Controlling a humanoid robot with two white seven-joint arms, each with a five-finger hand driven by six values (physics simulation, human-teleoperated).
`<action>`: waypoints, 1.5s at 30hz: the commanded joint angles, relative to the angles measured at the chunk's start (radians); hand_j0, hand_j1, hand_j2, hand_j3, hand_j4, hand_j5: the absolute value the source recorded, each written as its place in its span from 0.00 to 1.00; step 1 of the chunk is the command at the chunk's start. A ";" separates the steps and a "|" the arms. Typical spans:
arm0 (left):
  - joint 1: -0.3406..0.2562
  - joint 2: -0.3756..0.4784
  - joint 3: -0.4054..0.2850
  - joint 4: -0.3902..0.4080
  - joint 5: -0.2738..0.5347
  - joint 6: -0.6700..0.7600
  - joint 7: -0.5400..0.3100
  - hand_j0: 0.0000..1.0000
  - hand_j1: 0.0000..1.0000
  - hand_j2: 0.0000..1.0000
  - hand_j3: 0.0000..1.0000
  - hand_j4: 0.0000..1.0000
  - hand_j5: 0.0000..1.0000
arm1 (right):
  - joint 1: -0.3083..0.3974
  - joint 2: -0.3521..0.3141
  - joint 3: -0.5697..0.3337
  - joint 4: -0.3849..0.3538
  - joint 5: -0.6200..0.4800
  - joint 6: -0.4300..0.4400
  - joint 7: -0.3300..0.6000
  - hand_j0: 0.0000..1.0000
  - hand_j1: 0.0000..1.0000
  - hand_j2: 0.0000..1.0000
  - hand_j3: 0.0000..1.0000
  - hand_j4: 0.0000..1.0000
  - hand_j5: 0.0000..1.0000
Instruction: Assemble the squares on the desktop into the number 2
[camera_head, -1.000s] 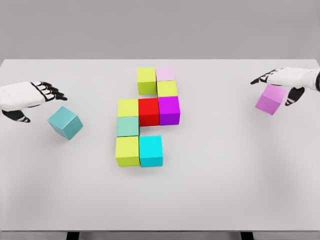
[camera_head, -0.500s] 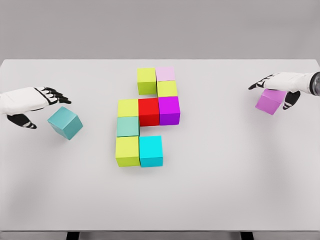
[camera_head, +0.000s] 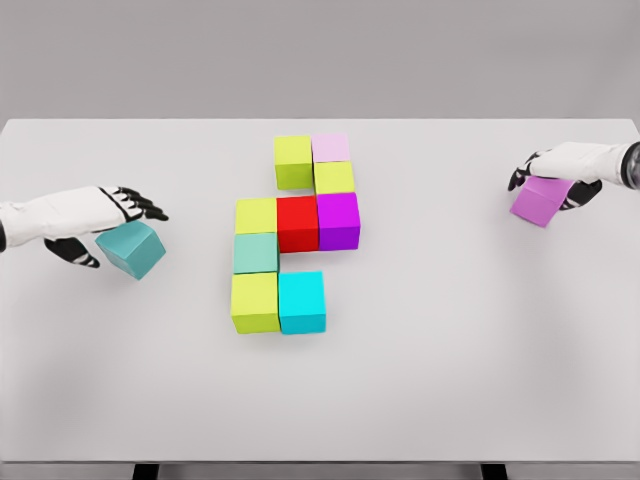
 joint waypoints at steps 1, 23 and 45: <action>0.000 -0.003 -0.007 0.000 0.003 0.001 0.000 1.00 1.00 1.00 1.00 1.00 1.00 | 0.000 -0.001 -0.002 0.000 -0.004 0.002 0.000 0.69 0.69 0.69 0.69 0.69 0.69; 0.000 -0.003 -0.018 -0.009 -0.069 0.001 -0.005 0.48 0.48 0.48 0.48 0.48 0.48 | 0.067 -0.148 -0.012 -0.414 -0.027 0.002 -0.001 0.68 0.68 0.68 0.68 0.68 0.68; -0.123 -0.158 -0.012 0.167 -0.069 0.001 -0.005 0.52 0.52 0.52 0.52 0.52 0.52 | 0.275 -0.265 -0.099 -0.896 -0.063 0.002 0.000 0.68 0.68 0.68 0.68 0.68 0.68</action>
